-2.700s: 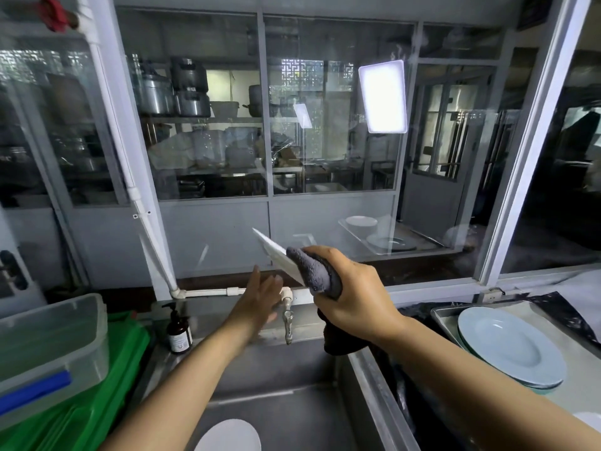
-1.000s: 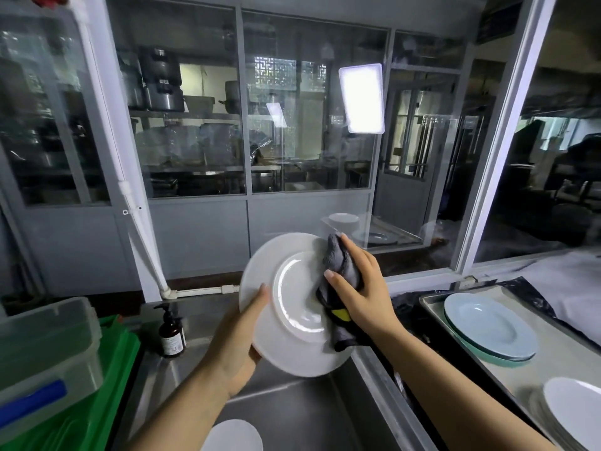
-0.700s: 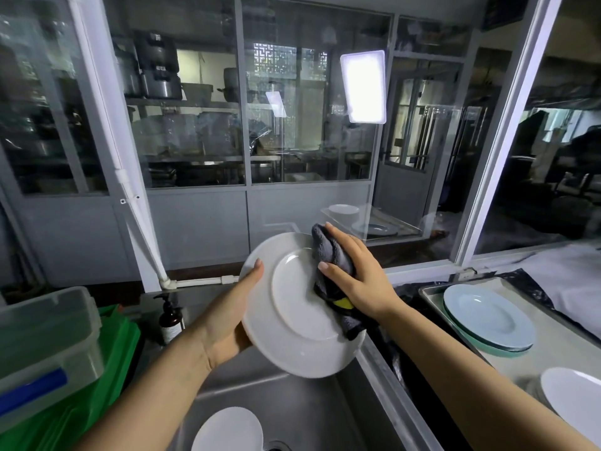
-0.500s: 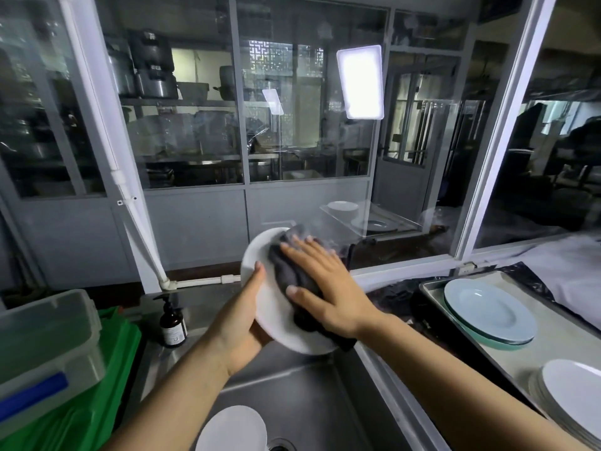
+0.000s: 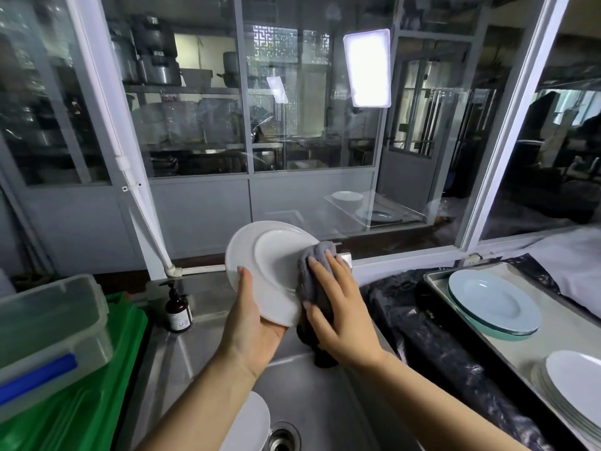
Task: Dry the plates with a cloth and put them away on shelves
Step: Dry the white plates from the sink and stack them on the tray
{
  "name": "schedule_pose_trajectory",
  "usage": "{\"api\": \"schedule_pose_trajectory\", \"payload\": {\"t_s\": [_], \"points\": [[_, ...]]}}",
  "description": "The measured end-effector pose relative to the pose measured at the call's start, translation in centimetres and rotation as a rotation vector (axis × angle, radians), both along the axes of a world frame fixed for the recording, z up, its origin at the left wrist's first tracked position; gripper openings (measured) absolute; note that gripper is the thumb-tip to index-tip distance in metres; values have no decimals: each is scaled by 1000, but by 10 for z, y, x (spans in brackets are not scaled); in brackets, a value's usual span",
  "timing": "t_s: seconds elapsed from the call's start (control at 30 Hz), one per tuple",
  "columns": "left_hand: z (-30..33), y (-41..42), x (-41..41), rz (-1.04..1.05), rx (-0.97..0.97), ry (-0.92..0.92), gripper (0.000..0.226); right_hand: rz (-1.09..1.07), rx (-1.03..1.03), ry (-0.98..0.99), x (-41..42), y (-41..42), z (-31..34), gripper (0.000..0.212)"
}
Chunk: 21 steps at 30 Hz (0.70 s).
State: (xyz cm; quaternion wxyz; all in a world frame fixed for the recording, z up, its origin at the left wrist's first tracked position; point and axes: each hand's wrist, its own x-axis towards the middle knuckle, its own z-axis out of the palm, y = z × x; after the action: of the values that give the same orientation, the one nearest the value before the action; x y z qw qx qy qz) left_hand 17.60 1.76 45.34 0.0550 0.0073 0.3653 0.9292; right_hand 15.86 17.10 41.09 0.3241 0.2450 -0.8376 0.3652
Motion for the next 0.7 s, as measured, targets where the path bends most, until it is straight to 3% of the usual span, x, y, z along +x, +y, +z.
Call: {"api": "schedule_pose_trajectory", "payload": {"t_s": [0.33,0.47,0.7], "points": [[-21,7,14,-73,-26,-113,72,49,293,144,24,-12,-27,60],[-26,1,17,-48,-48,-94,65,22,144,20,15,14,-26,62],[-23,-11,33,-27,-72,-12,52,67,-275,-381,3,29,11,60]]}}
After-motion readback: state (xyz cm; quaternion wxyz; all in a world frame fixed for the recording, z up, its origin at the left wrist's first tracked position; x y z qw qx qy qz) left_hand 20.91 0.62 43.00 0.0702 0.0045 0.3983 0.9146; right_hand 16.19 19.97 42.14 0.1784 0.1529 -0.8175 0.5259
